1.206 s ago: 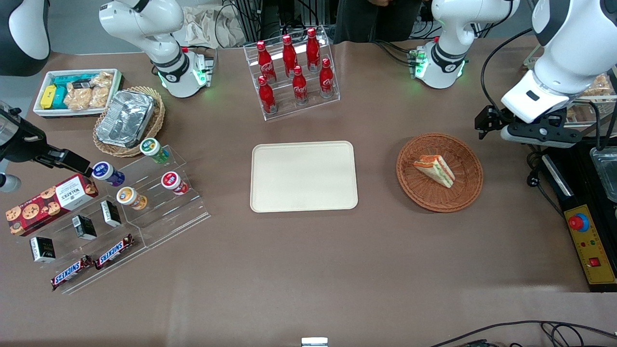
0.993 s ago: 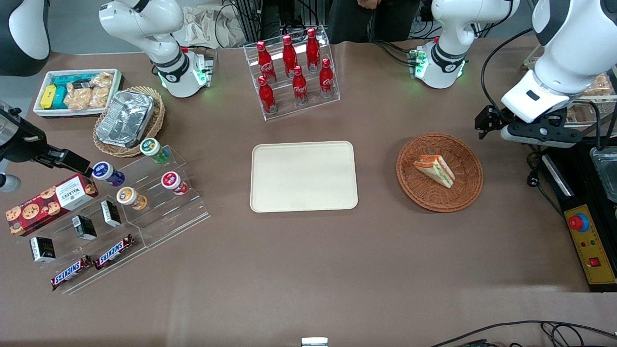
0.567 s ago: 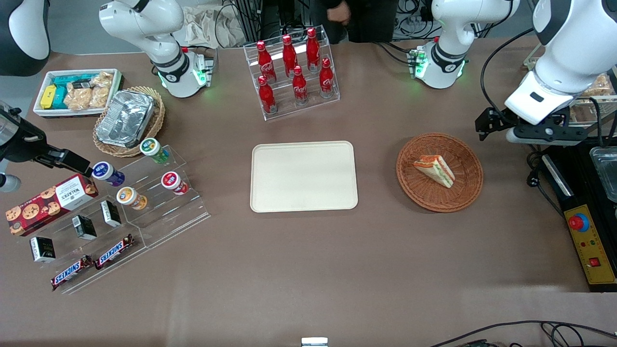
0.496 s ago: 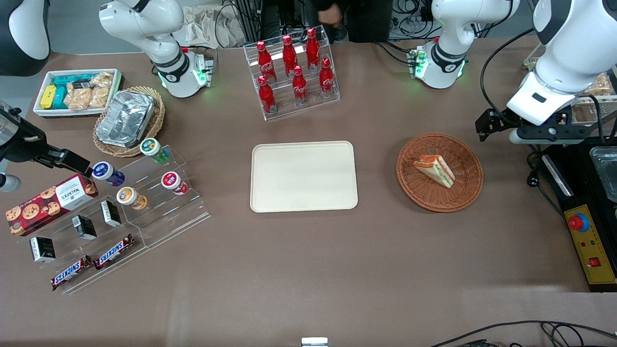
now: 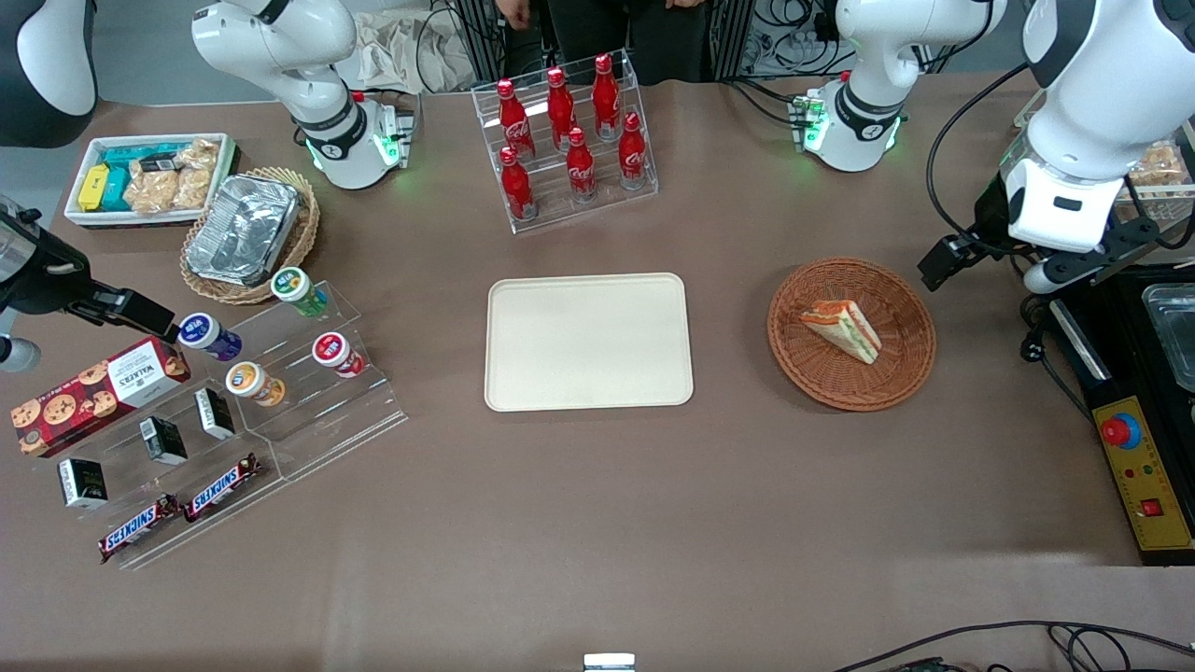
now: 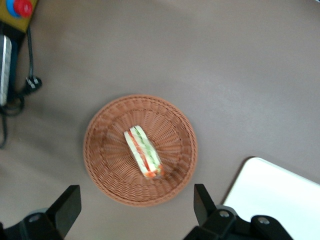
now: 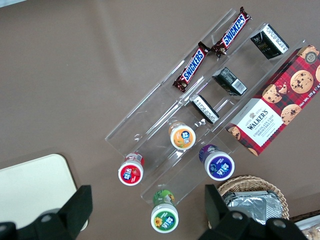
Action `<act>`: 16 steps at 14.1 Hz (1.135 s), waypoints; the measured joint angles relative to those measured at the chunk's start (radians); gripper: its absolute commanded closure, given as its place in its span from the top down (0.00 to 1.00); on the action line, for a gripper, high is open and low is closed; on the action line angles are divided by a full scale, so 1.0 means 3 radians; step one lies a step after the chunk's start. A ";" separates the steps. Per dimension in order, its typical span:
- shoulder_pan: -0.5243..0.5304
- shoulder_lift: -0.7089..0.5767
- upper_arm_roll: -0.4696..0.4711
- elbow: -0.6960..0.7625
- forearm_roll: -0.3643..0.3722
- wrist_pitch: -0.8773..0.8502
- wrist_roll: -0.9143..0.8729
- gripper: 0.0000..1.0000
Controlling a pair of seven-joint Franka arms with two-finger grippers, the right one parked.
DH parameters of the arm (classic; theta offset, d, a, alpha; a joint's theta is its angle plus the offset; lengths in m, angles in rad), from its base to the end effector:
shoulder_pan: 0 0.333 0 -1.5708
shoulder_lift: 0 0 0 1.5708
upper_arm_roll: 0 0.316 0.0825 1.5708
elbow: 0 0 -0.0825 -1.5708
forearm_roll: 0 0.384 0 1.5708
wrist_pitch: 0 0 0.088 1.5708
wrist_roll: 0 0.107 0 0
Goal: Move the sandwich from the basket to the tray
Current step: 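Move the open left gripper down over the sandwich in the basket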
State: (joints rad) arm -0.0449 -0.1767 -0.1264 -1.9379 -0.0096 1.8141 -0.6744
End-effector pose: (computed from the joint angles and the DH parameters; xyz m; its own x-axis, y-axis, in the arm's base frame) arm 0.5039 -0.0922 0.5639 0.8731 0.4851 0.0482 0.4846 -0.8745 0.0222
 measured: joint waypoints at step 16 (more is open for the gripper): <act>-0.0095 0.0245 -0.0010 -0.1217 -0.0119 0.1280 -0.1832 1.00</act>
State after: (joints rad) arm -0.0734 -0.1031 -0.1295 -2.3030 -0.0454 2.1981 -1.2241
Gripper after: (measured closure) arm 0.000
